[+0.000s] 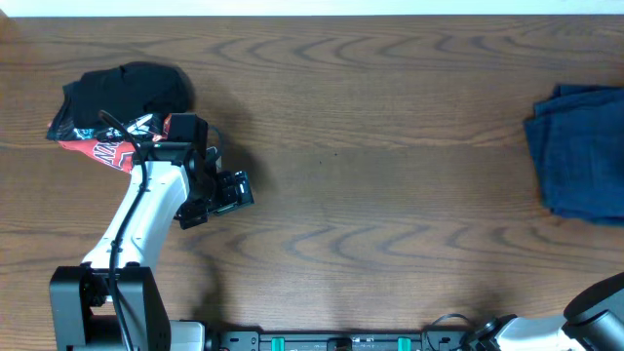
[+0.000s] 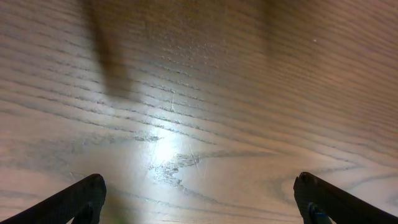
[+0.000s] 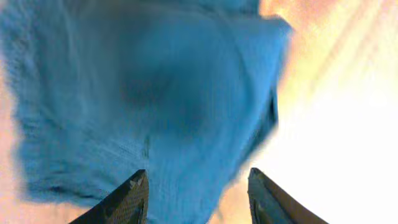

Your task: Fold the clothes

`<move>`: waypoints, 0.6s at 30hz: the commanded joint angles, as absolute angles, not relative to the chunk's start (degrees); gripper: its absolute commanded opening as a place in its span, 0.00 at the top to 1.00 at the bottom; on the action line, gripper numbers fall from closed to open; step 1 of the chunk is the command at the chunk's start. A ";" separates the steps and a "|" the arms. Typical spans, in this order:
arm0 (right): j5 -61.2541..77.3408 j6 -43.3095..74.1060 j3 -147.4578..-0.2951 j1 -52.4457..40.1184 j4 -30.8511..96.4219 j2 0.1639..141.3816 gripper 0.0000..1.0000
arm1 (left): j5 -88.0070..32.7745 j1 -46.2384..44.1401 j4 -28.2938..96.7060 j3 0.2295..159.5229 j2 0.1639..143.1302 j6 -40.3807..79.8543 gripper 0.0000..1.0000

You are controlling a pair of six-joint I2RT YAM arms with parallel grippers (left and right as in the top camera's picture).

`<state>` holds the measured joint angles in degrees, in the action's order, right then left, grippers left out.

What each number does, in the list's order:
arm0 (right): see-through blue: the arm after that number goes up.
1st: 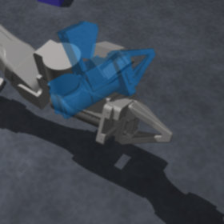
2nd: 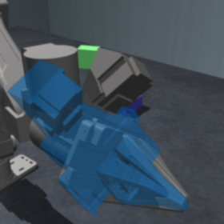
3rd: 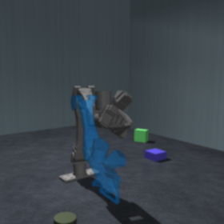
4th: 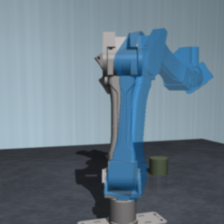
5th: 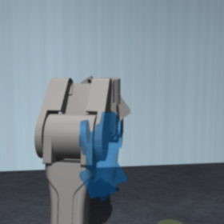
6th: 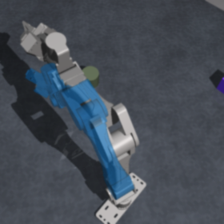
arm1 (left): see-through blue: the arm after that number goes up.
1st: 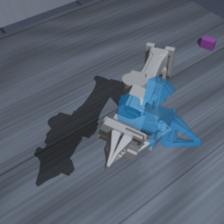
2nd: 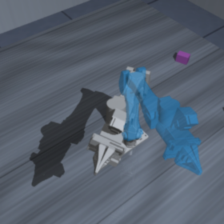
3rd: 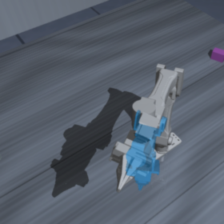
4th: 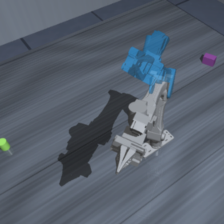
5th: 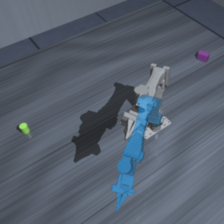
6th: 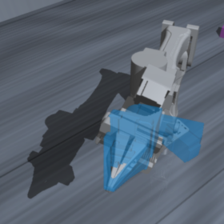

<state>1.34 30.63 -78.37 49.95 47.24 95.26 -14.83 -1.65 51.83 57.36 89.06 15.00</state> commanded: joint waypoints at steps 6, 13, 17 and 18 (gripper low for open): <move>16.14 24.25 -78.98 50.35 45.32 94.02 0.47 | -14.28 -1.67 51.59 57.89 89.34 13.04 0.02; 32.51 3.90 -78.96 40.64 44.56 93.56 0.32 | -14.20 -1.69 44.93 57.91 86.63 11.09 0.02; 24.64 -0.14 -78.96 29.69 45.01 93.58 0.20 | -9.72 -1.69 41.71 59.70 86.02 11.46 0.02; 21.47 -0.14 -78.96 27.05 44.97 93.58 0.18 | -8.51 -1.69 42.00 60.58 86.08 11.44 0.02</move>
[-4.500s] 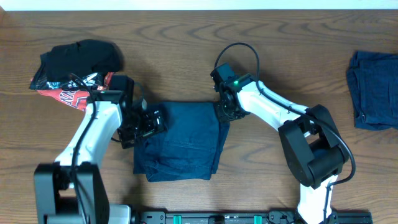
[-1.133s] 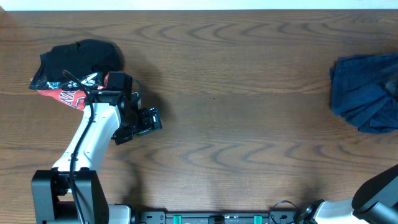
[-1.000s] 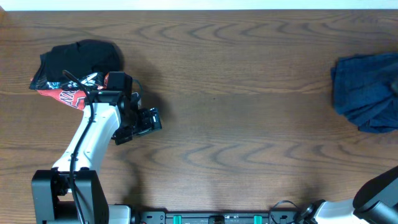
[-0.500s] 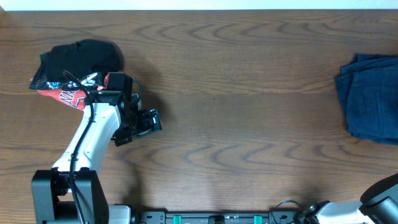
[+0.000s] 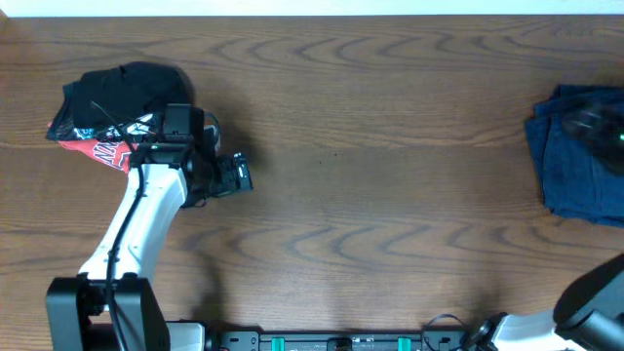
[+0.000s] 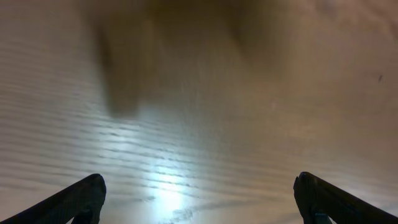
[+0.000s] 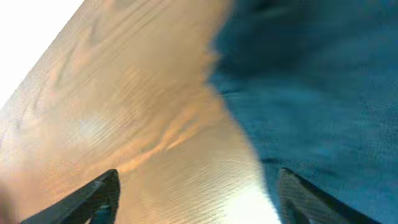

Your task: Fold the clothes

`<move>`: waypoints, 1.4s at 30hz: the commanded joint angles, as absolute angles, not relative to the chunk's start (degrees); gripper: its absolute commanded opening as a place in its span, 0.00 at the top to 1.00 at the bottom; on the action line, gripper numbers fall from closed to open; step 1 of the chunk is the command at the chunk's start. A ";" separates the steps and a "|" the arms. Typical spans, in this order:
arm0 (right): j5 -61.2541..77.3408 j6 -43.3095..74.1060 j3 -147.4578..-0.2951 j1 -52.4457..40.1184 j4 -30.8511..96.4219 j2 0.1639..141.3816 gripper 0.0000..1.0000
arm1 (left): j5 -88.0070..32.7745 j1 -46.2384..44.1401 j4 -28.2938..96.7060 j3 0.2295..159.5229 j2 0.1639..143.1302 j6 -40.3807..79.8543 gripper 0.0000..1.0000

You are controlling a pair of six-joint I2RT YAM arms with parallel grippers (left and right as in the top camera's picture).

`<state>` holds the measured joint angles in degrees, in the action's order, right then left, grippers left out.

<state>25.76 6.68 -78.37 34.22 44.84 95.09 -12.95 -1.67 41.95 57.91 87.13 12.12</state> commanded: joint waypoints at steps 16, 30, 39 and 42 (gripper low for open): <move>8.60 6.39 -78.76 7.73 50.52 89.43 0.01 | -3.14 -1.69 61.32 66.41 81.47 10.28 0.02; -0.84 18.00 -49.43 7.86 29.50 49.98 0.01 | -1.91 -1.67 43.90 52.18 41.98 10.33 0.02; -0.64 17.98 -43.44 7.86 41.28 40.07 0.01 | -1.91 -1.67 44.05 52.18 35.70 10.33 0.02; -0.64 17.98 -43.38 7.86 46.35 40.25 0.01 | -1.91 -1.67 44.05 52.18 35.92 10.33 0.02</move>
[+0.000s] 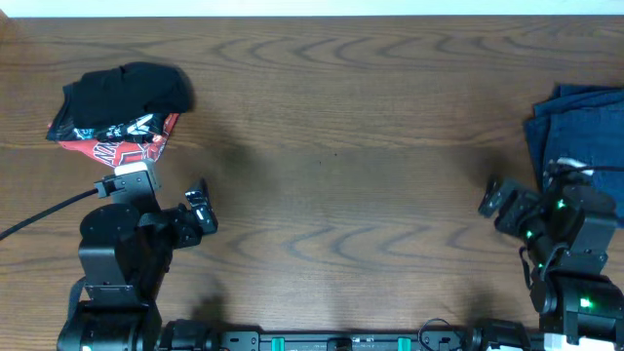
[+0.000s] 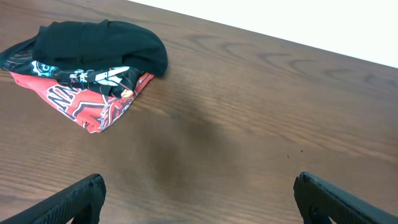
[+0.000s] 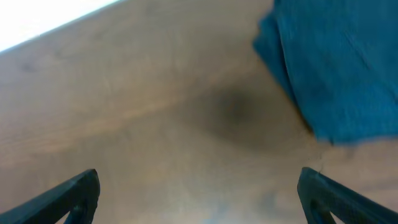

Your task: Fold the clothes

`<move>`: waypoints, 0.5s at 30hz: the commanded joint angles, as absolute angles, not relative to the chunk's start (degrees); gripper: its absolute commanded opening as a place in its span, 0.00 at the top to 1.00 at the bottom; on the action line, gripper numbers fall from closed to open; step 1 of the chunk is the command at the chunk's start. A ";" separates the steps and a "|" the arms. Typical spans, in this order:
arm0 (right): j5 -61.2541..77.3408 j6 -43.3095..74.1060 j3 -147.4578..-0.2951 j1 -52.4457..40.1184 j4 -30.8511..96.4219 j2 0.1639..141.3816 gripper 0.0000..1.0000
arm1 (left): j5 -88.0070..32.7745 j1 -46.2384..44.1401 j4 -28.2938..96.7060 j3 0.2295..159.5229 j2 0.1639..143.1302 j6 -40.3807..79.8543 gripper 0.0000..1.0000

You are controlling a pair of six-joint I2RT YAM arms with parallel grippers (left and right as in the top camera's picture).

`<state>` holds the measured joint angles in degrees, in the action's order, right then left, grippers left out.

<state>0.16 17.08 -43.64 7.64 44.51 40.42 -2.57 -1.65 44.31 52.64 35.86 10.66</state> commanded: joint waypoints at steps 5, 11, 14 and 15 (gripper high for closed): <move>-0.89 17.93 -43.38 7.86 53.28 40.45 0.01 | -1.91 -1.69 44.05 52.18 35.97 10.33 0.02; -5.98 16.60 -43.29 6.28 54.92 40.62 0.01 | -1.91 -1.67 44.05 52.18 35.97 10.33 0.02; -3.01 11.18 -43.11 6.00 49.10 40.75 0.01 | -1.91 -1.67 44.05 52.18 35.97 10.33 0.02; -1.34 7.77 -42.92 5.91 46.30 40.77 0.01 | -1.91 -1.67 44.05 52.18 35.97 10.33 0.02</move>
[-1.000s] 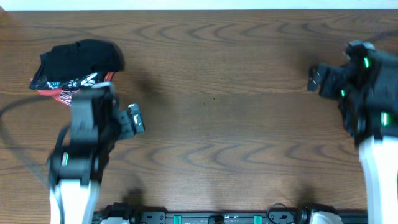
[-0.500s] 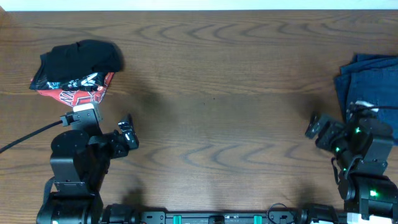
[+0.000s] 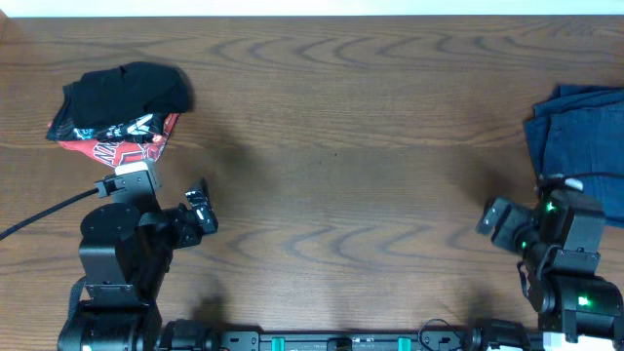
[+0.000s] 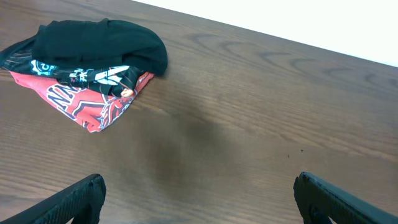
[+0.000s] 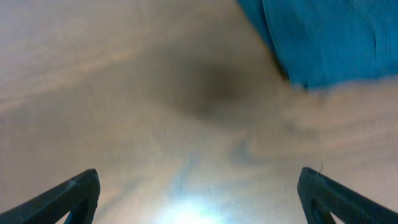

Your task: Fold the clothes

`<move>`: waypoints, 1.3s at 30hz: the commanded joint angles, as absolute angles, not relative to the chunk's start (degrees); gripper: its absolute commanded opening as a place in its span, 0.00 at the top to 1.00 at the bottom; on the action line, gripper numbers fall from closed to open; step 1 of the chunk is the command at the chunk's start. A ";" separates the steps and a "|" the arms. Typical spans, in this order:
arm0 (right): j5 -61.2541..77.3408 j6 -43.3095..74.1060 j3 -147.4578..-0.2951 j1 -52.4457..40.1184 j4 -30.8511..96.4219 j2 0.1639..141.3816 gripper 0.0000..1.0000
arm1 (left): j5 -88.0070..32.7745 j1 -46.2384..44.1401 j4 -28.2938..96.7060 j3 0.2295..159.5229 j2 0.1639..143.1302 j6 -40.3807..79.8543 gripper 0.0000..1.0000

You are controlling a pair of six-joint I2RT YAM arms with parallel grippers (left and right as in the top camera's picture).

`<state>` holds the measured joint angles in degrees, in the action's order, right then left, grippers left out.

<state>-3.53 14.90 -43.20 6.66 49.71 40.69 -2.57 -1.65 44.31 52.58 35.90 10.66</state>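
Observation:
A bundle of black and red printed clothes (image 3: 119, 112) lies at the table's far left, also in the left wrist view (image 4: 87, 71). A folded blue garment (image 3: 580, 151) lies at the right edge; its lower edge shows in the right wrist view (image 5: 317, 37). My left gripper (image 4: 198, 202) is open over bare wood, well short of the bundle. My right gripper (image 5: 198, 199) is open too, over bare wood just short of the blue garment. Both arms are drawn back at the near edge, the left gripper (image 3: 200, 213) and the right gripper (image 3: 495, 218) empty.
The wooden table (image 3: 331, 146) stretches between the two piles. The arm bases stand at the near left (image 3: 112, 283) and near right (image 3: 575, 292). A black cable (image 3: 39, 226) runs off left from the left arm.
The left arm has not moved. The right gripper has drawn slightly back and tipped down, so the blue garment shows higher and smaller in its view.
The left arm reached out beside the black and red bundle, open over wood, while the right gripper hung open over the blue garment. Then both arms stood pulled back to the near edge, open and empty, both piles left lying where they were.

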 commanded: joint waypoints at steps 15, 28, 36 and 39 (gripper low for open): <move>5.80 1.58 -16.51 2.94 10.72 18.98 0.01 | -1.91 -1.67 44.05 52.18 35.97 10.33 0.02; 0.25 1.63 -0.32 -0.82 4.58 0.32 0.01 | -1.91 -1.67 44.05 52.18 35.97 10.33 0.02; 0.03 0.14 -0.32 -0.78 4.29 0.64 0.01 | -1.91 -1.67 44.05 52.18 35.97 10.33 0.02; 0.05 0.14 -0.32 -0.78 4.29 0.67 0.01 | -1.91 -1.67 44.05 52.18 35.97 10.33 0.02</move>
